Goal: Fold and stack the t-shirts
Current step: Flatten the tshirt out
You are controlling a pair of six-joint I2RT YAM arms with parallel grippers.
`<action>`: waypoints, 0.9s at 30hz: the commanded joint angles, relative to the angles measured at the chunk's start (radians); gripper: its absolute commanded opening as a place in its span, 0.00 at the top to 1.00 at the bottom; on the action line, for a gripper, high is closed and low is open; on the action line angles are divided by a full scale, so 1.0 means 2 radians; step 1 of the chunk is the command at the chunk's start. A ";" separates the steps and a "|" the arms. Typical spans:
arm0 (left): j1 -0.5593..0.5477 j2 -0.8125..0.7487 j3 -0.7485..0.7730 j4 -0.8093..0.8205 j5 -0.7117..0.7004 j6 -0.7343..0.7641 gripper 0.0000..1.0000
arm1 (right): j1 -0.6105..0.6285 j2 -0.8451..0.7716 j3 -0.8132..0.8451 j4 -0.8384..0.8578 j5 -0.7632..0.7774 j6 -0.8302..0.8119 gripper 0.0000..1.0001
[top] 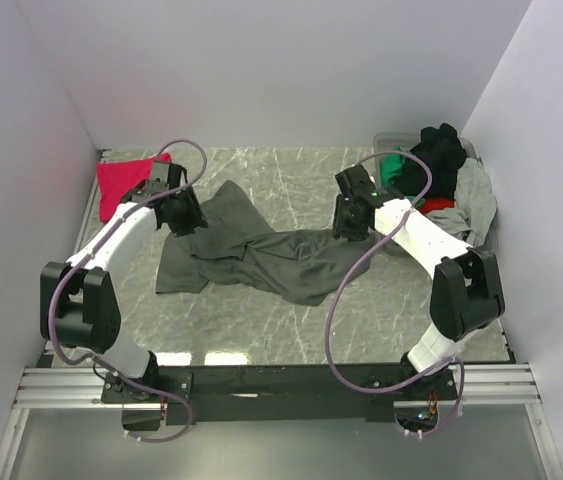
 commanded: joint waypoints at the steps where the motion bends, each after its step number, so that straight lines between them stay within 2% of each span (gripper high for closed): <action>1: 0.001 0.003 -0.025 0.038 -0.027 0.010 0.54 | -0.001 -0.028 -0.006 0.017 -0.018 0.006 0.55; 4: 0.002 0.019 -0.032 0.047 -0.029 0.010 0.60 | -0.002 -0.035 -0.010 0.017 -0.023 0.011 0.55; 13: 0.007 0.085 0.001 0.026 -0.071 0.013 0.60 | -0.001 -0.050 -0.019 0.016 -0.032 0.019 0.56; 16: 0.009 0.106 0.006 0.018 -0.079 0.015 0.63 | -0.001 -0.054 -0.026 0.013 -0.031 0.020 0.56; 27: 0.009 0.106 -0.010 0.022 -0.091 0.010 0.65 | -0.001 -0.048 -0.036 0.014 -0.033 0.023 0.56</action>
